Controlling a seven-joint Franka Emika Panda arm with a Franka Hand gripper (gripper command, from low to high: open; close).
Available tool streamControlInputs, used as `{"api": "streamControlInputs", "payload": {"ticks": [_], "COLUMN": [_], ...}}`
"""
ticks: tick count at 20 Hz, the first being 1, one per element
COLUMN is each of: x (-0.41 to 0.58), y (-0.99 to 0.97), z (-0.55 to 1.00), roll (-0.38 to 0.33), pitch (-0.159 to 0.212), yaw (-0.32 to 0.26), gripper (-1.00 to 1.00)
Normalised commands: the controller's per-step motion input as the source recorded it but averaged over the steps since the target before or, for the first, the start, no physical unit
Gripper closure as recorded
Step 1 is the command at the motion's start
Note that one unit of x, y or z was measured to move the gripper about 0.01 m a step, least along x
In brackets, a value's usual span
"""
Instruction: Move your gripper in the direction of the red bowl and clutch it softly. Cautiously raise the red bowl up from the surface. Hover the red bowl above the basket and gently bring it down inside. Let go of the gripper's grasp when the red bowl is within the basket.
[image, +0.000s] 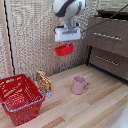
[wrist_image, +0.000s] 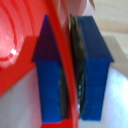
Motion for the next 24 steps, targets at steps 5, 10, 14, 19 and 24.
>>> {"api": "streamControlInputs", "payload": {"ticks": [5,10,14,19,24], "x": [-0.051,-0.025,-0.06,-0.059,-0.029], "y": [0.8,0.91,0.96,0.98,1.0], "z": [0.65,0.36,0.08,0.0,-0.24], "roll": [0.046,0.046,0.022,0.002,-0.006], "pitch": [0.009,-0.002,-0.03,-0.043,-0.072], "yaw": [0.009,0.0,0.0,0.0,0.0], "gripper": [1.0,1.0,1.0,1.0,1.0]}}
